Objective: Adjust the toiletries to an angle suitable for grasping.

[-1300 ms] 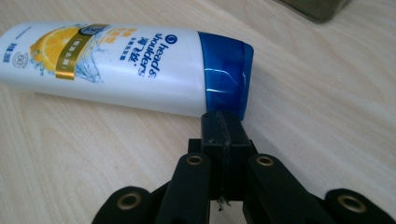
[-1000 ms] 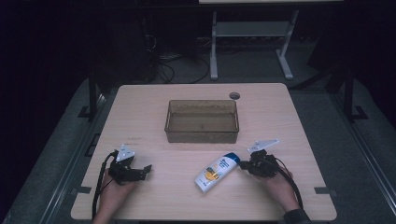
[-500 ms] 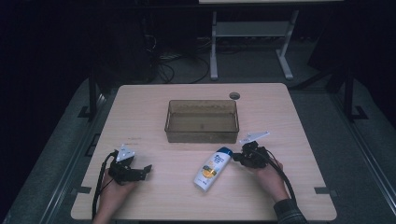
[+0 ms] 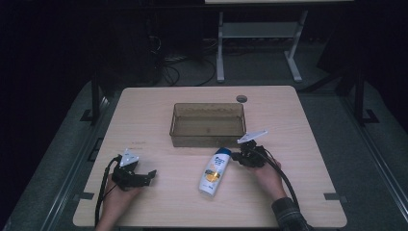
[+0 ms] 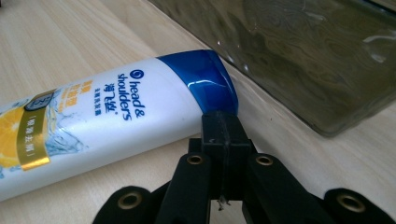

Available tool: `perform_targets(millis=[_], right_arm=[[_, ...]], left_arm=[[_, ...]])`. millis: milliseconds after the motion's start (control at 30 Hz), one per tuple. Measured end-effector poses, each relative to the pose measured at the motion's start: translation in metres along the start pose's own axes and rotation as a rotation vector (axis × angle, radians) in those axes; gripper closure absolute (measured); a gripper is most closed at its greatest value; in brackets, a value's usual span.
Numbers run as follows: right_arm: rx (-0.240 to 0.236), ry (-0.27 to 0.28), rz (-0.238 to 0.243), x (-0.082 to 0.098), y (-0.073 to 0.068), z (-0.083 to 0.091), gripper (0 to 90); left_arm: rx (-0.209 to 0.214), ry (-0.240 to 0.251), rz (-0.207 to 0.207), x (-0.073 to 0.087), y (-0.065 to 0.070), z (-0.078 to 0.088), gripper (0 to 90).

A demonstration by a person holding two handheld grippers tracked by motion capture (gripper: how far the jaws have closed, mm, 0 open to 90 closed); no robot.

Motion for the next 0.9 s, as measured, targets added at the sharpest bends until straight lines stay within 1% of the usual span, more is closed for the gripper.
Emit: perform_targets(millis=[67,133,233,367,467,533,633,667,867,900], right_arm=[[0.001,-0.001,0.0,0.0,0.0,0.0,89.7],[-0.007,0.001,-0.003,0.0,-0.001,0.003,89.7],[-0.023,0.018,0.001,-0.003,-0.007,0.01,89.7],[-0.04,0.026,0.004,-0.005,-0.015,0.015,89.7],[-0.058,0.042,-0.001,-0.007,-0.02,0.018,89.7],[-0.072,0.05,-0.007,-0.008,-0.025,0.02,89.7],[-0.092,0.056,0.007,-0.01,-0.035,0.021,89.7],[-0.101,0.059,0.005,-0.011,-0.039,0.02,89.7],[-0.14,0.063,0.047,-0.017,-0.064,0.015,89.6],[-0.142,0.063,0.051,-0.018,-0.066,0.014,89.7]], left_arm=[[0.0,0.0,0.0,0.0,0.0,0.0,12.4],[0.0,0.0,0.0,0.0,0.0,0.0,12.4],[0.0,0.0,0.0,0.0,0.0,0.0,12.4],[0.0,0.0,0.0,0.0,0.0,0.0,12.4],[0.0,0.0,0.0,0.0,0.0,0.0,12.4],[0.0,0.0,0.0,0.0,0.0,0.0,12.4],[-0.001,0.0,0.0,0.0,0.0,0.0,12.4],[0.0,0.0,0.0,0.0,0.0,0.0,12.4],[0.0,0.0,0.0,0.0,0.0,0.0,12.4],[0.0,0.0,0.0,0.0,0.0,0.0,12.4]])
Point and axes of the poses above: each handheld gripper's, and its own axes: z roughly backward along the jaws, x roughly out of its underside, y roughly to its right, the point moved 7 cm from there along -z, roughly forward along the jaws, and after that the axes turned 5 degrees about y, right-handed, at the moved point
